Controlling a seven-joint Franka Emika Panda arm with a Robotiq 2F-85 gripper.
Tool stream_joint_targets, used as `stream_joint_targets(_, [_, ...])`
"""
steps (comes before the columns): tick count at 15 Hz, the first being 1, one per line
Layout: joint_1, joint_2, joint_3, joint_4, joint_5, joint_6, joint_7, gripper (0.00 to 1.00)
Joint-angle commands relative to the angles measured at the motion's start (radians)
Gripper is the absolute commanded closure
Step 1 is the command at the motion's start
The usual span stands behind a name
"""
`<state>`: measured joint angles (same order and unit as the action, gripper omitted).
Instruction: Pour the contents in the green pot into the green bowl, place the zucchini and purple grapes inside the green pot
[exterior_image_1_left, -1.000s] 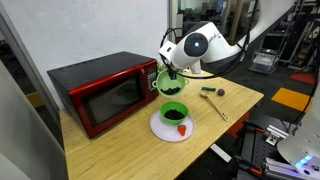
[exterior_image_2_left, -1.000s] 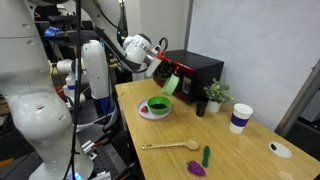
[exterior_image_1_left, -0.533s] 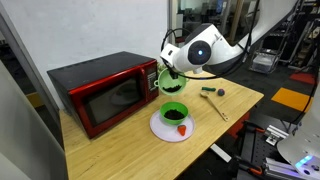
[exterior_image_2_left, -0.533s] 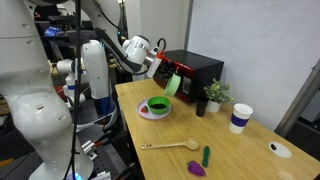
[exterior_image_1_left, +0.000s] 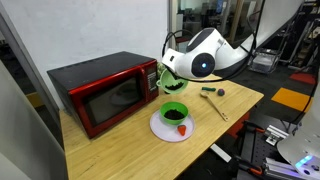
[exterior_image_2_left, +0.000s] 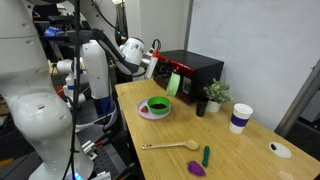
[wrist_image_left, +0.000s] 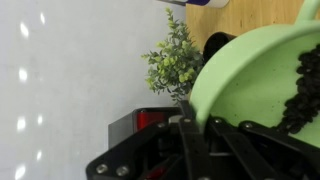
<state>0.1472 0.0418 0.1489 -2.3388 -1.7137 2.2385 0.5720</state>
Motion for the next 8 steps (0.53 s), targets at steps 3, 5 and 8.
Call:
stream_joint_targets(3, [0.029,-0.04,0.027,-0.056,-0.006,-0.133,-0.029,0.98])
stream_joint_targets(5, [0.04,-0.039,0.038,-0.064,-0.004,-0.174,-0.03,0.98])
stream_joint_targets(8, [0.054,-0.037,0.051,-0.071,0.0,-0.215,-0.031,0.98])
